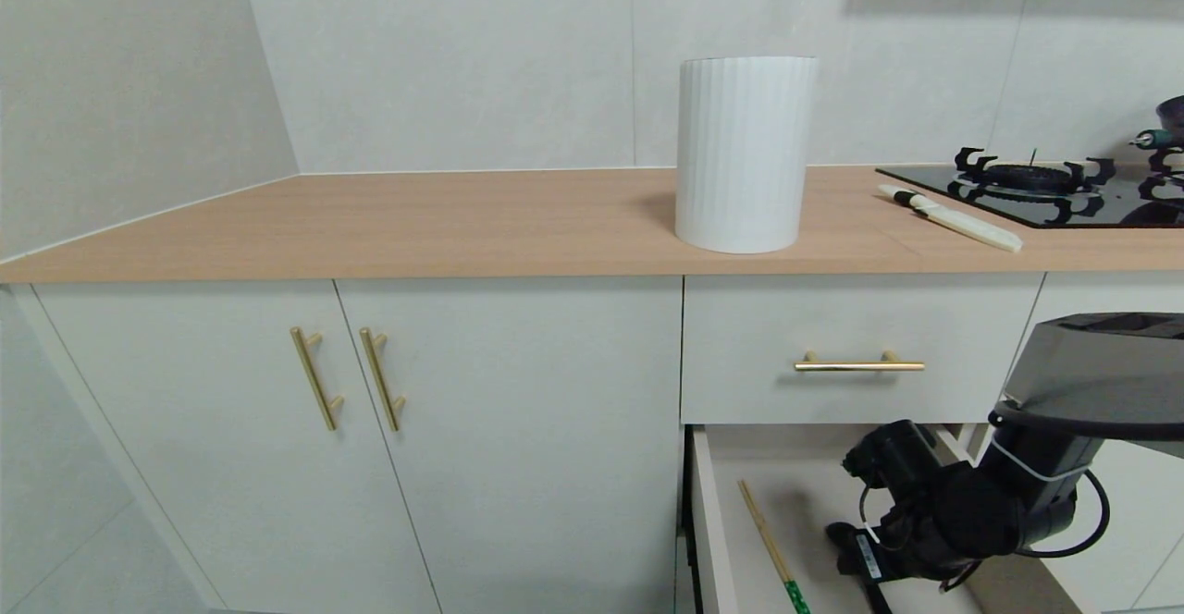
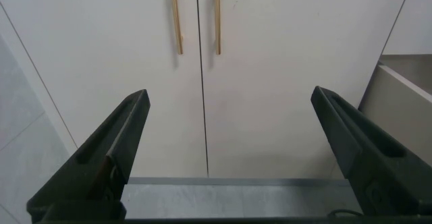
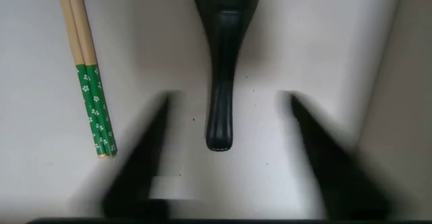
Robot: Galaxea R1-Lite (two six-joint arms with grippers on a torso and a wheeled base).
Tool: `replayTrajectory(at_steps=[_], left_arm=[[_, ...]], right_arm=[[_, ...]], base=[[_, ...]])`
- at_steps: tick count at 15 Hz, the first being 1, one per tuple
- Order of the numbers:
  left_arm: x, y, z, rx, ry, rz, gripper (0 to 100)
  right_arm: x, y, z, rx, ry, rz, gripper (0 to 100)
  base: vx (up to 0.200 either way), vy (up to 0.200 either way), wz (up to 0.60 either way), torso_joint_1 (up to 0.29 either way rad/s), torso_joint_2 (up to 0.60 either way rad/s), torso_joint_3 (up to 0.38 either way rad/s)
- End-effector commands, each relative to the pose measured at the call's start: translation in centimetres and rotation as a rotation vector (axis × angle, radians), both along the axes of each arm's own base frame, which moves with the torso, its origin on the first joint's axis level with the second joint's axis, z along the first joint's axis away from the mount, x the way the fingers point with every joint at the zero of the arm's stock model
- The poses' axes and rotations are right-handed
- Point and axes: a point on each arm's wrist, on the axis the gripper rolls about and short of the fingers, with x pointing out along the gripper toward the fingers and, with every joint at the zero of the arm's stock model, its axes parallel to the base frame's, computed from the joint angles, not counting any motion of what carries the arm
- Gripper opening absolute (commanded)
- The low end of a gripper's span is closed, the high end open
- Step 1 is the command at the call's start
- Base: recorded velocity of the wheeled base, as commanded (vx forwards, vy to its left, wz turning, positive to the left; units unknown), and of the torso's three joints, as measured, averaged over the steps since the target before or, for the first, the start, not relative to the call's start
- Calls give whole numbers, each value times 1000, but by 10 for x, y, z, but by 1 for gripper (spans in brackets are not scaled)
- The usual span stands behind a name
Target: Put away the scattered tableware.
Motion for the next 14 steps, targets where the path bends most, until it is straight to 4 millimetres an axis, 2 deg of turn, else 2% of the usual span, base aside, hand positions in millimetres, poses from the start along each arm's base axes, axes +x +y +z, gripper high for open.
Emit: replayTrajectory(at_steps=[1,8,10,14], left_arm=[[0,0,0,0,0,0,100],[0,0,0,4,0,0,100],[0,0,0,1,0,0,100],[0,0,0,4,0,0,100]], right_arm=[[0,0,0,0,0,0,100],[-2,0,5,19,-14,-38,100],[-3,-1,18,36,-46,-56,100],[-14,-4,61,79,-155,-64,100]], base=[[0,0,0,0,0,0],[0,0,0,0,0,0],[0,0,0,0,0,0],[0,0,0,0,0,0]])
